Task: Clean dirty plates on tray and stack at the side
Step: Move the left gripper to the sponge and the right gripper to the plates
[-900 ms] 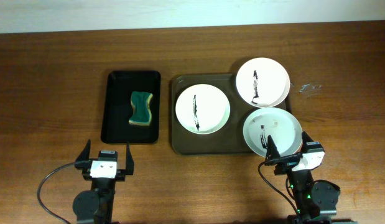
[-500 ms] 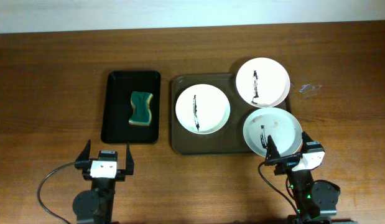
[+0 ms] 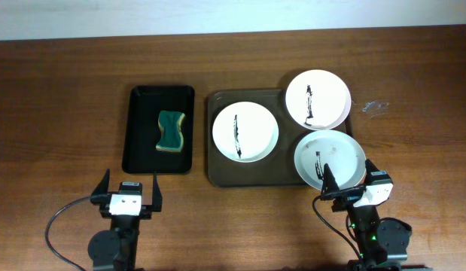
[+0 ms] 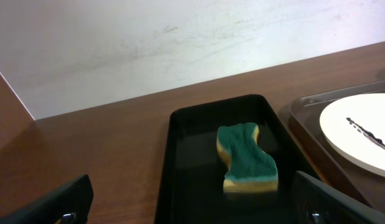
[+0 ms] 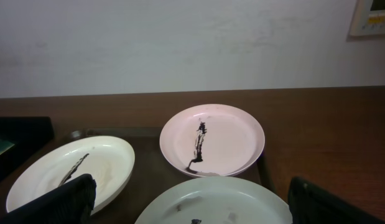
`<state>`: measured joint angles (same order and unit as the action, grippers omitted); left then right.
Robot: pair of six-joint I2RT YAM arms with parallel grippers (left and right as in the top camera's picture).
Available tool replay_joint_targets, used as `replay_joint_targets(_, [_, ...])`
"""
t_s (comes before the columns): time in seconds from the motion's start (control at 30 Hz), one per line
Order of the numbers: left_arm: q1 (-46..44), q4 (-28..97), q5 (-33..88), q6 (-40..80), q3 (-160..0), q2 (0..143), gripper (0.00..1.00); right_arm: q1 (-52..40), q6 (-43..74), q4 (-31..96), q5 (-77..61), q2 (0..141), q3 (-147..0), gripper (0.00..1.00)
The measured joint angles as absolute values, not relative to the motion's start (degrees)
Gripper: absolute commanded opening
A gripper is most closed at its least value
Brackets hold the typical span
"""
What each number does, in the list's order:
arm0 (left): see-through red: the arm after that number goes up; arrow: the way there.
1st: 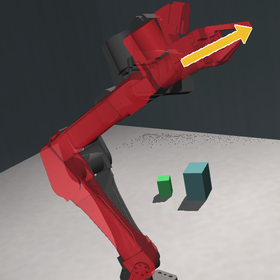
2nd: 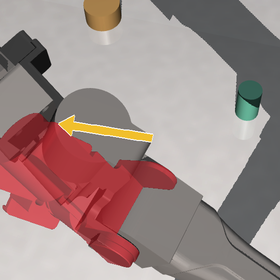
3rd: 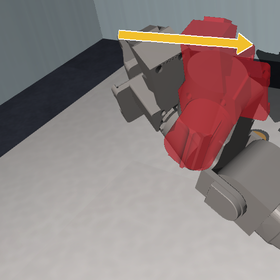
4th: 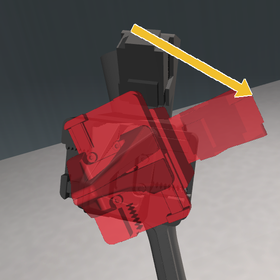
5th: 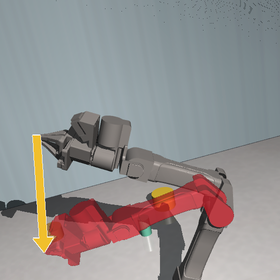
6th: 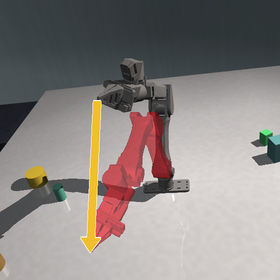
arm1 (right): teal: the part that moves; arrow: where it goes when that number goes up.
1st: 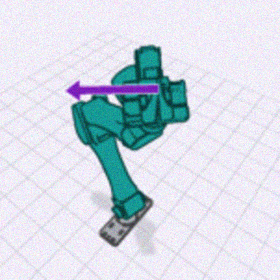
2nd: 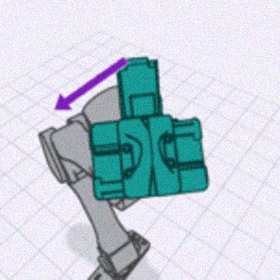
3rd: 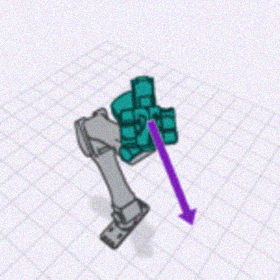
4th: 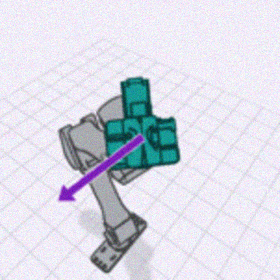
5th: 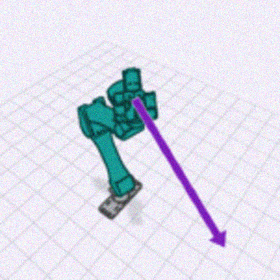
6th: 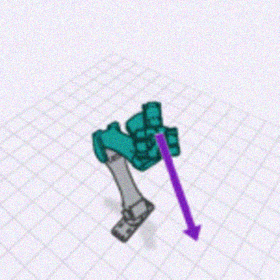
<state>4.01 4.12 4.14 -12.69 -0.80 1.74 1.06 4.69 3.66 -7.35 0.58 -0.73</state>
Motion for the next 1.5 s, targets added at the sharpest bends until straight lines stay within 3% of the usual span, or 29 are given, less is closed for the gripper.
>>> replay_joint_targets(0.97, [4.0,2.7,7.7,-8.9,-2.1,2.8,1.00,1.1,4.7,0.8,-10.5,0.6,-0.8,0.99])
replay_joint_targets(1.23, [4.0,15.3,8.4,-7.6,-28.8,25.6,0.99,1.1,4.7,4.3,-14.3,7.7,-15.2,0.99])
replay_joint_targets(1.33, [4.1,21.6,9.0,-7.6,-41.5,38.7,0.99,1.1,4.6,9.6,-14.5,18.6,-24.9,0.99])
replay_joint_targets(1.5, [4.1,42.4,11.5,-7.4,-65.5,60.8,0.99,1.1,4.5,24.8,-14.6,42.7,-47.2,0.99])
